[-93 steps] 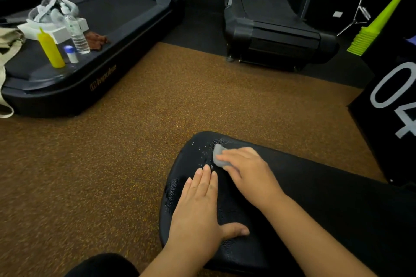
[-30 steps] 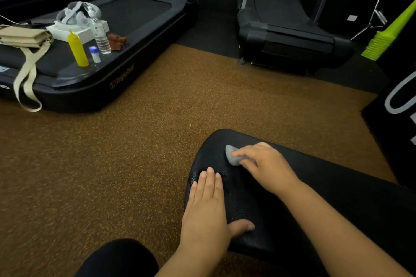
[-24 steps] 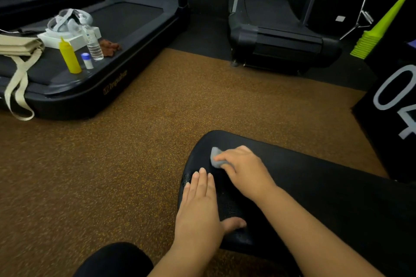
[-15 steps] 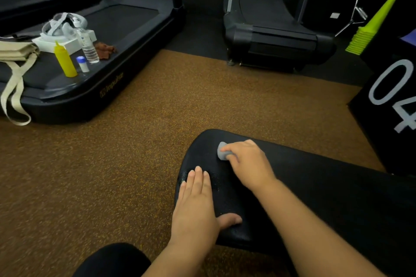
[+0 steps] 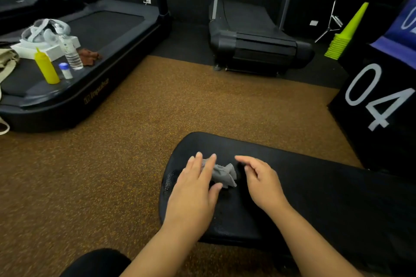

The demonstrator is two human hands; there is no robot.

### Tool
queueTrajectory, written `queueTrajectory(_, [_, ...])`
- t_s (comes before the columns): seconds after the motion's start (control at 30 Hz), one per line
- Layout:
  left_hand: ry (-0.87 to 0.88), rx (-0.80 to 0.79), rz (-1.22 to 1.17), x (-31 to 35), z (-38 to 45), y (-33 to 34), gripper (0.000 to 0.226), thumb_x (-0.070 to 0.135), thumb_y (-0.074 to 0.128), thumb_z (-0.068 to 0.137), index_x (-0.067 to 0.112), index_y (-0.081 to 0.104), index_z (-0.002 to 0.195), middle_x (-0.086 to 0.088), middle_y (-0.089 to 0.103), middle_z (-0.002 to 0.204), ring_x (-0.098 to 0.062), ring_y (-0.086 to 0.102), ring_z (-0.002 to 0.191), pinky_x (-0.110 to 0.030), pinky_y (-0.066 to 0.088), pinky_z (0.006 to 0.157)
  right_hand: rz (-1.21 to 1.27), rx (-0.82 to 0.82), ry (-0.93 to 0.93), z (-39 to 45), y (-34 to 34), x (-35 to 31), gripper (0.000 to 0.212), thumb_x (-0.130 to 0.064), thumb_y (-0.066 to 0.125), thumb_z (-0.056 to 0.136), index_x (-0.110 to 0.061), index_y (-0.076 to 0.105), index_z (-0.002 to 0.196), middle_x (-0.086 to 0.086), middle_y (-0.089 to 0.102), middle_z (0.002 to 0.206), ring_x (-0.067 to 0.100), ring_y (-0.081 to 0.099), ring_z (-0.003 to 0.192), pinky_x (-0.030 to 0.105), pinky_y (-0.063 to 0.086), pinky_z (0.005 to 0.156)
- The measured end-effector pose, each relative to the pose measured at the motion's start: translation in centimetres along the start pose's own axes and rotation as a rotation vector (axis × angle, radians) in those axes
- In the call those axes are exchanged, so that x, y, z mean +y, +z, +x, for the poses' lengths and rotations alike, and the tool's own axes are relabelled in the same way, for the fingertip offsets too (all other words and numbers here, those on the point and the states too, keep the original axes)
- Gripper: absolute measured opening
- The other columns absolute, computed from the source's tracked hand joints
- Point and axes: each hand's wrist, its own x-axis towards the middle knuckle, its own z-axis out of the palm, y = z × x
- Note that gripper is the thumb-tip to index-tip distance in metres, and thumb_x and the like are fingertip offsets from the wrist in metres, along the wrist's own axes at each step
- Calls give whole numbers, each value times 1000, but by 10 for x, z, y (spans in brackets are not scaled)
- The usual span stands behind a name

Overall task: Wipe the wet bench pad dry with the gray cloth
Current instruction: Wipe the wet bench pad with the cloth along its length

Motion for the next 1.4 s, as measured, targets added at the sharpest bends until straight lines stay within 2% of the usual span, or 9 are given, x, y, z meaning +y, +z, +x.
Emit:
queueTrajectory(0.13, [37, -78, 43, -2, 23, 15, 50, 38, 40, 99, 32, 27, 147, 4, 19, 157, -13, 13, 145, -25, 13, 115, -131, 26, -126, -10, 11, 12, 37, -2, 47, 91, -26, 65, 111, -12, 60, 117, 1, 45, 115, 20, 37, 97])
queueTrajectory(0.3, [92, -121, 67, -20, 22, 11, 42, 22, 39, 101, 30, 40, 142, 12, 26, 154, -2, 18, 142, -7, 10, 106, -169, 15, -141, -12, 13, 14, 38, -2, 46, 89, -28, 66, 108, -12, 57, 120, 1, 42, 120, 16, 32, 97])
queueTrajectory(0.47, [-19, -29, 97, -41, 22, -4, 40, 20, 46, 98, 32, 50, 135, 11, 39, 148, -7, 34, 137, -21, 30, 107, -147, 5, -127, -12, 12, 14, 33, -9, 45, 93, -30, 65, 107, -14, 55, 123, -3, 38, 122, 18, 33, 100])
queueTrajectory(0.63, [-90, -13, 77, -26, 24, -5, 34, 20, 47, 97, 32, 57, 127, 9, 57, 133, -15, 55, 119, -27, 43, 93, -146, 0, -121, -14, 12, 15, 32, -11, 45, 93, -31, 65, 107, -14, 55, 124, -3, 36, 123, 24, 36, 101])
queueTrajectory(0.77, [-47, -49, 104, -33, 5, -10, 36, 21, 49, 95, 37, 56, 127, 12, 60, 127, -14, 59, 111, -30, 48, 90, -138, 2, -121, -14, 12, 15, 31, -11, 47, 93, -31, 66, 106, -15, 55, 124, -4, 36, 122, 23, 37, 100])
queueTrajectory(0.87, [-101, 0, 88, -44, 21, -13, 33, 21, 49, 94, 39, 59, 120, 10, 64, 121, -19, 63, 105, -32, 51, 83, -139, 6, -118, -13, 12, 15, 30, -12, 47, 93, -32, 66, 105, -16, 56, 123, -3, 37, 122, 24, 37, 100])
queueTrajectory(1.07, [-155, 17, 117, -49, 16, -8, 34, 24, 49, 94, 41, 58, 122, 4, 69, 111, -22, 64, 98, -28, 47, 76, -136, 20, -119, -15, 13, 15, 30, -12, 48, 92, -33, 67, 103, -17, 56, 121, -5, 38, 121, 24, 37, 98])
queueTrajectory(1.2, [-113, -18, 66, -59, -1, -17, 37, 19, 53, 92, 39, 60, 121, 8, 66, 119, -18, 64, 105, -29, 50, 88, -136, 15, -111, -13, 12, 14, 28, -14, 49, 93, -33, 67, 102, -17, 56, 121, -6, 37, 119, 22, 36, 96])
queueTrajectory(1.4, [-189, 100, -8, -53, 15, -14, 35, 13, 52, 92, 30, 63, 121, 7, 62, 127, -19, 59, 114, -27, 44, 92, -170, 6, -126, -14, 13, 14, 28, -14, 48, 93, -33, 66, 104, -16, 56, 121, -3, 38, 120, 21, 36, 94])
